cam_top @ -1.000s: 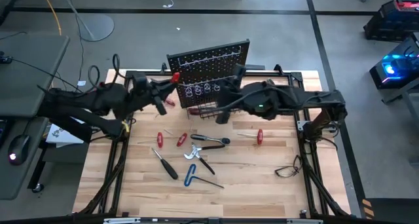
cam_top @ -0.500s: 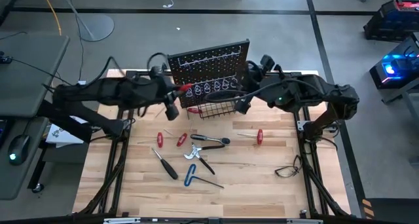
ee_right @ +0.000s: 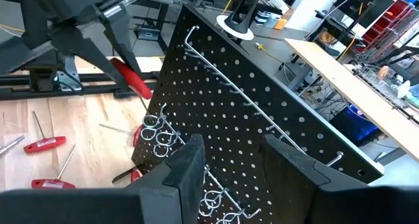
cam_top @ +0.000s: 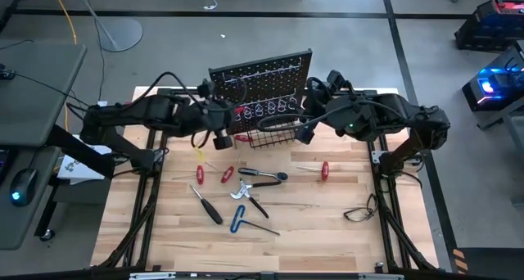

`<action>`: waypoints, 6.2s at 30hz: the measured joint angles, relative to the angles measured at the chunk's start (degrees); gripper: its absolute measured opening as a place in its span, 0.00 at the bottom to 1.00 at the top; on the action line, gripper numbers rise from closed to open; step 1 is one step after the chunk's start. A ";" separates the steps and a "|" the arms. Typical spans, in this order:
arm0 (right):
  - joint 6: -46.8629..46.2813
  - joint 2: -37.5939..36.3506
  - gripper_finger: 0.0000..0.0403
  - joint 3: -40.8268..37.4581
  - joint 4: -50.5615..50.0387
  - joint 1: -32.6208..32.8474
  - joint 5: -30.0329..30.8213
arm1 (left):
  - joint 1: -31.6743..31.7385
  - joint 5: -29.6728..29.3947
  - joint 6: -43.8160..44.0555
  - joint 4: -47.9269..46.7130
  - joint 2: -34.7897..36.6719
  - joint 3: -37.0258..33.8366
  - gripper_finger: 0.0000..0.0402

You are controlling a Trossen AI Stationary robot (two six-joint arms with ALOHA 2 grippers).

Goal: Hang tools onto peg board
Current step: Hang the red allen wrench on the peg board, then hang the black nut driver on the peg board

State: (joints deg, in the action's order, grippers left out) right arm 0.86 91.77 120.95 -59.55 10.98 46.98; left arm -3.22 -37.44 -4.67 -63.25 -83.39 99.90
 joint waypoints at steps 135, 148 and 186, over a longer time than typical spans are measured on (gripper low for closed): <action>-2.31 -1.24 0.35 0.13 -8.75 -2.38 -15.70 | -3.13 1.03 -4.16 62.02 20.46 -22.64 0.23; -5.35 -4.79 0.35 0.15 -8.31 -2.38 -15.24 | 9.98 6.90 7.53 60.75 16.37 -22.80 0.23; 0.17 -3.18 0.35 0.12 22.36 -8.58 -35.15 | 11.89 35.72 18.15 83.02 10.91 -22.71 0.23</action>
State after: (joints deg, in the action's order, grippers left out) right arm 1.04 88.59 121.07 -37.19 2.40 11.83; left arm 8.68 -1.71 13.48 19.77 -72.49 77.19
